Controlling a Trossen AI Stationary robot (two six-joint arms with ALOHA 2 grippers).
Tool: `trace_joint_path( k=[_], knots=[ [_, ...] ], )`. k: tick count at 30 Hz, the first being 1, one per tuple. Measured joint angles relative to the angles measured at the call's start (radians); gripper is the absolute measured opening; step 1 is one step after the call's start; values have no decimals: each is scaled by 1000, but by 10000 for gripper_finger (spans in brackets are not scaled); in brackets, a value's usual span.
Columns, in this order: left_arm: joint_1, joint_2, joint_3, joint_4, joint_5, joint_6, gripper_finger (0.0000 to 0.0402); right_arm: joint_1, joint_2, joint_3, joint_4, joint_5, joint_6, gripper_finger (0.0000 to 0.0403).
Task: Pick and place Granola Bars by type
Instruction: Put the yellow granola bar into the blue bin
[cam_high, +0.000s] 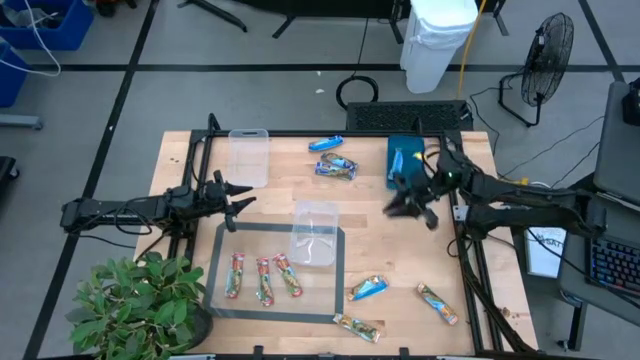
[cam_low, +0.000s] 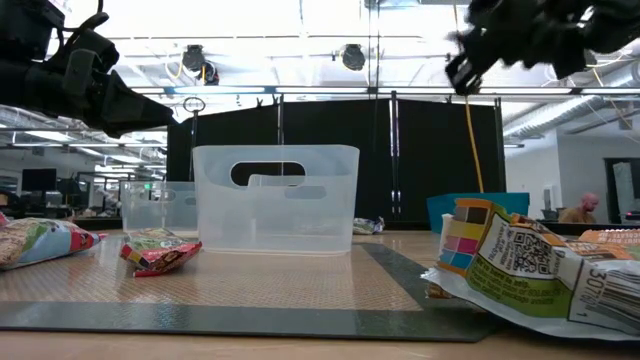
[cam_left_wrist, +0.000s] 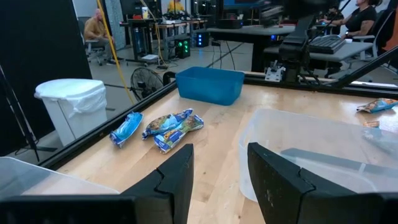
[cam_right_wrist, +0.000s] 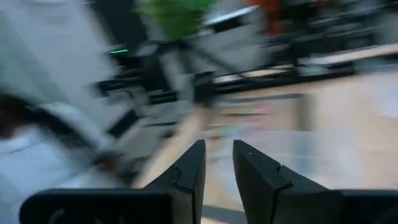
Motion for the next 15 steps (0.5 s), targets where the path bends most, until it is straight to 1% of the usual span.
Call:
trace_joint_path(
  k=[2, 7, 12, 14, 15],
  knots=[
    [0, 0, 0, 0, 0, 0, 157, 82, -10, 0, -1, -21, 38, 69],
    [0, 0, 0, 0, 0, 0, 157, 268, -9, 0, -16, -9, 170, 62],
    [0, 0, 0, 0, 0, 0, 157, 423, 14, 0, -106, 140, 383, 49],
    [0, 0, 0, 1, 0, 0, 157, 491, 32, 0, -165, 170, 476, 40],
    [0, 0, 0, 0, 0, 0, 157, 522, 43, 0, -191, 166, 510, 34]
  ],
)
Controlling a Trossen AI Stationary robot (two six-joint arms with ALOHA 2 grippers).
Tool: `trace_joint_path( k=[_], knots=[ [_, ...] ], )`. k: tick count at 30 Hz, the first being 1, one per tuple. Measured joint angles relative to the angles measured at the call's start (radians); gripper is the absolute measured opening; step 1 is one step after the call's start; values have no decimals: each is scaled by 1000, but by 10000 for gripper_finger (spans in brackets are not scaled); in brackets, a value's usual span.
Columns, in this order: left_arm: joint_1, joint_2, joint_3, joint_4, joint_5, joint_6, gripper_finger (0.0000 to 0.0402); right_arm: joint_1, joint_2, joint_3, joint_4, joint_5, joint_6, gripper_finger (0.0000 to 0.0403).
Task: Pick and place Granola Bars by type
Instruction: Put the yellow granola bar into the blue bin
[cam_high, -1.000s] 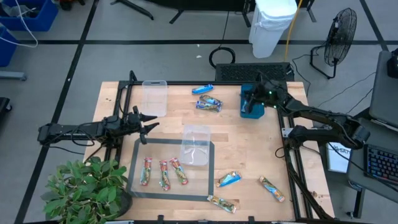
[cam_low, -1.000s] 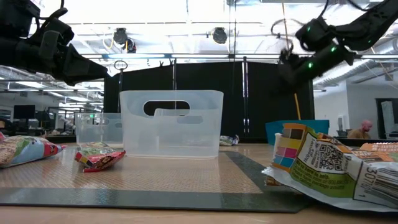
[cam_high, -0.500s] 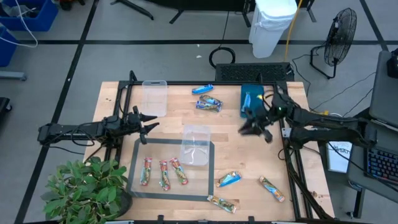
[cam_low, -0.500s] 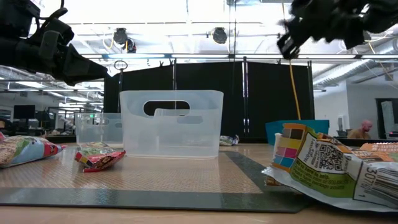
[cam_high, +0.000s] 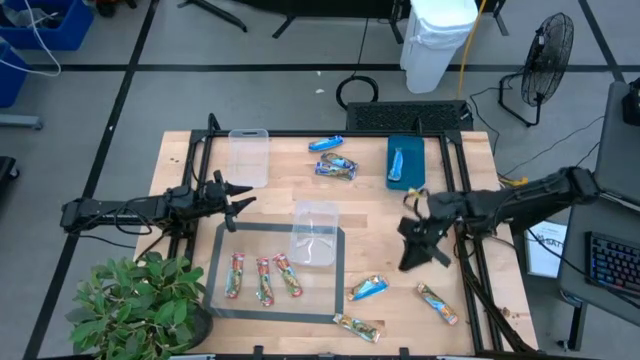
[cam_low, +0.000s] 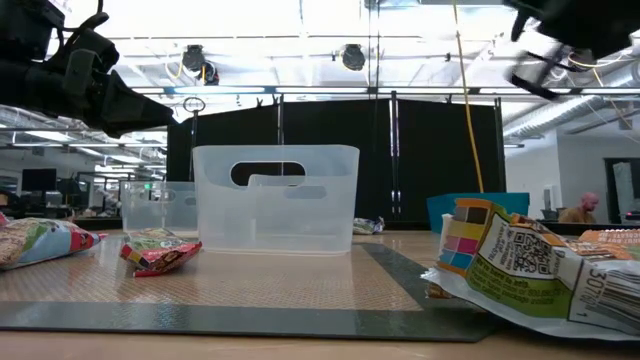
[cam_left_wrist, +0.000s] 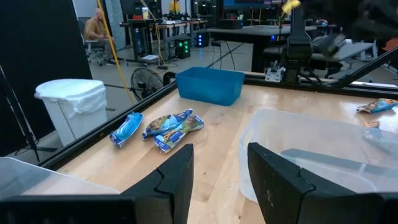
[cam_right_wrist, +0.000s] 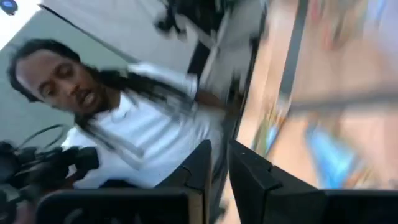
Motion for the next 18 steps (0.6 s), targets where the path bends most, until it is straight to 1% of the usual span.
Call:
trace_joint_path(
  k=[2, 4, 7, 12, 18],
  knots=[
    [0, 0, 0, 0, 0, 0, 157, 45, 13, 0, -62, -4, 21, 17],
    [0, 0, 0, 0, 0, 0, 157, 67, 27, 0, -132, 2, 40, 5],
    [0, 0, 0, 0, 0, 0, 157, 101, 62, 0, -206, 16, 187, 2],
    [0, 0, 0, 0, 0, 0, 157, 222, 121, 0, -174, 108, 397, 0],
    [0, 0, 0, 0, 0, 0, 157, 374, 197, 0, -176, 233, 579, 0]
  ],
)
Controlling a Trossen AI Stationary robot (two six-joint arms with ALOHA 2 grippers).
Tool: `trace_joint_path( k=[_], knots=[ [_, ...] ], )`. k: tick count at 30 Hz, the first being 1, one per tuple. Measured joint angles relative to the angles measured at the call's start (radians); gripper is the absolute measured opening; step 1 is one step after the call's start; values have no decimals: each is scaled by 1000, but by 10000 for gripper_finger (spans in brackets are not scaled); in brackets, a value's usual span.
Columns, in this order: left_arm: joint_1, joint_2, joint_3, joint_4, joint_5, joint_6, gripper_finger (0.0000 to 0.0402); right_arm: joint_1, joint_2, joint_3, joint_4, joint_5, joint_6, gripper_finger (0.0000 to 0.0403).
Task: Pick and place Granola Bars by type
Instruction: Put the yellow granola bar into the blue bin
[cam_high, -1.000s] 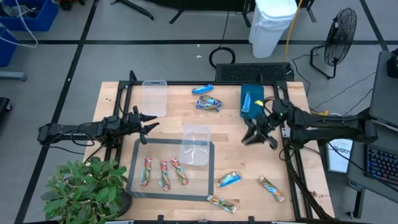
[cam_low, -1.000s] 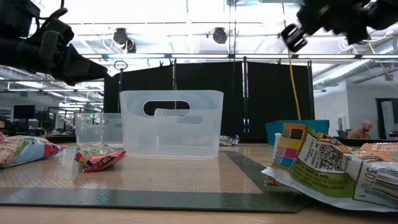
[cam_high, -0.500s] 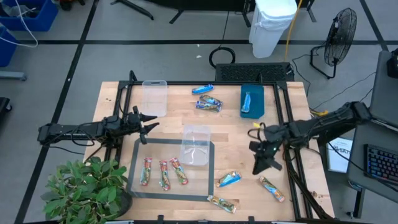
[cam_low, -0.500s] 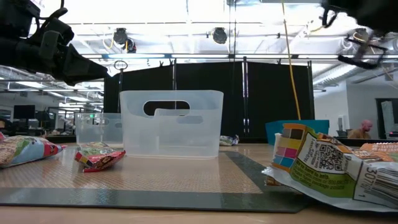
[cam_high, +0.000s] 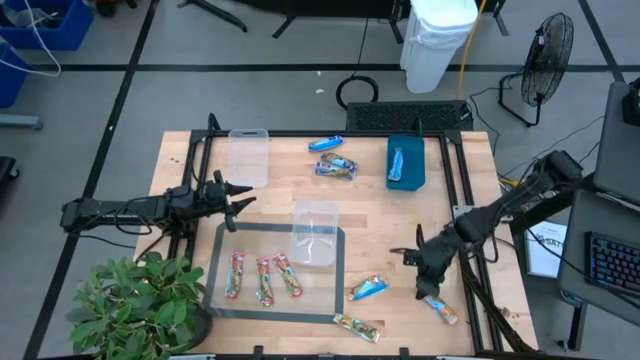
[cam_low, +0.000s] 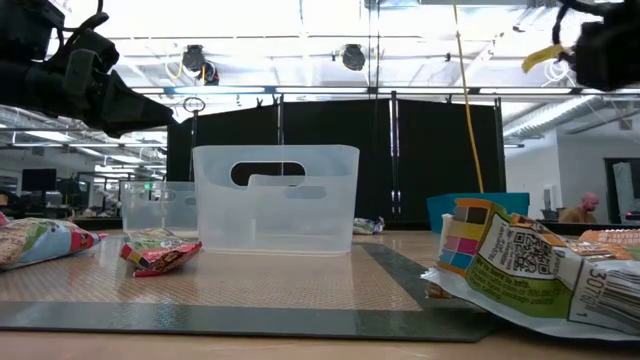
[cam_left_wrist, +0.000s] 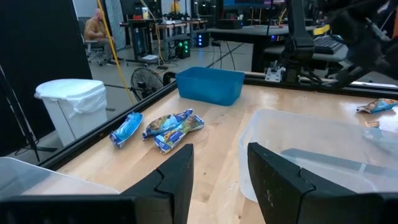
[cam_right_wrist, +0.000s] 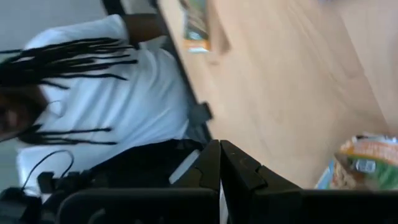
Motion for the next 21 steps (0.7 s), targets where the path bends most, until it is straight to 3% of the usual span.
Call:
trace_joint_path(
  k=[4, 10, 21],
  knots=[
    [0, 0, 0, 0, 0, 0, 157, 75, 58, 0, -22, 54, 75, 0],
    [0, 0, 0, 1, 0, 0, 157, 164, 144, 0, -72, 53, 149, 0],
    [0, 0, 0, 0, 0, 0, 157, 206, 219, 1, -264, 61, 126, 0]
  ],
)
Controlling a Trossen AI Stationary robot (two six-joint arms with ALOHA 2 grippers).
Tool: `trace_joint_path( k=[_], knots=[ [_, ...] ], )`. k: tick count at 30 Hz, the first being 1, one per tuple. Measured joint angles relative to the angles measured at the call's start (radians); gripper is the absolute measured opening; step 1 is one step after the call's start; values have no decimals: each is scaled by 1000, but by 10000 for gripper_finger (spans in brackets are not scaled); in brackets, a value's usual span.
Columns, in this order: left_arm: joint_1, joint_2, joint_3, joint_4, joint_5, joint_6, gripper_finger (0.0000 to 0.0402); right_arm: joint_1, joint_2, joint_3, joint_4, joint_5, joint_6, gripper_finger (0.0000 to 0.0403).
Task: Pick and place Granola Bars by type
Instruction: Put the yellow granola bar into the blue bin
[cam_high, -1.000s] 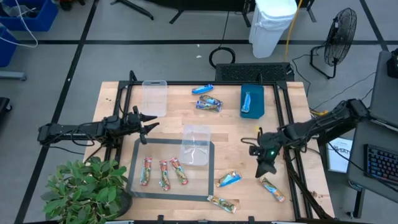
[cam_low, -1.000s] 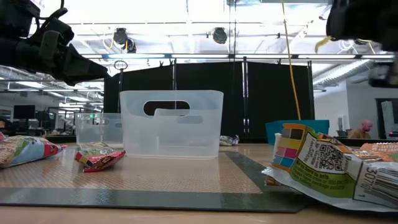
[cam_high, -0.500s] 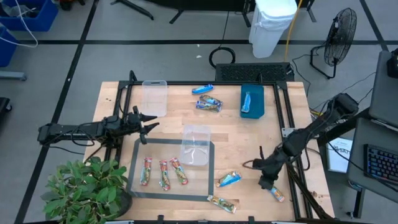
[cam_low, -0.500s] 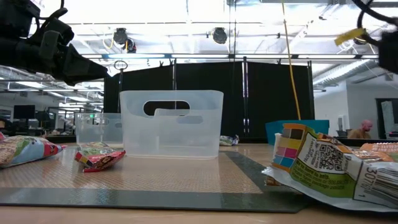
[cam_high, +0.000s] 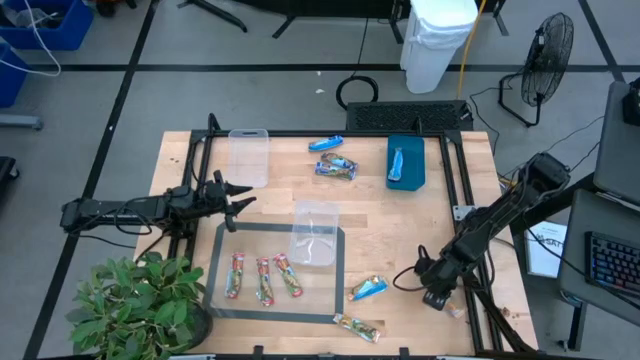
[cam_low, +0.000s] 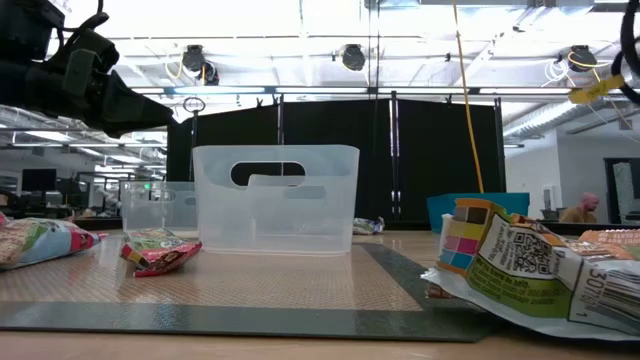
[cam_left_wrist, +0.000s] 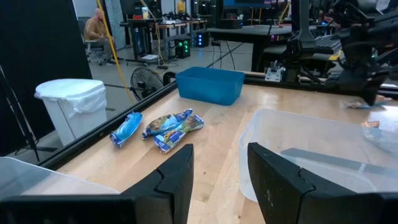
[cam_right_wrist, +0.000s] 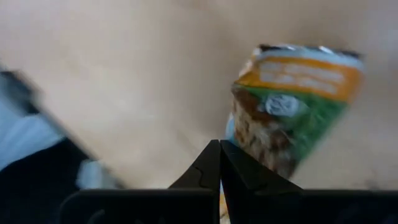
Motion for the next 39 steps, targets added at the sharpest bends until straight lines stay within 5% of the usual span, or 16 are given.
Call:
trace_joint_path(
  k=[18, 30, 39],
  knots=[
    [0, 0, 0, 0, 0, 0, 157, -151, -46, 1, 12, 230, -290, 0],
    [0, 0, 0, 0, 0, 0, 157, -166, -114, 223, -441, 160, -219, 0],
    [0, 0, 0, 0, 0, 0, 157, -158, -8, 222, -487, -47, -190, 0]
  ],
)
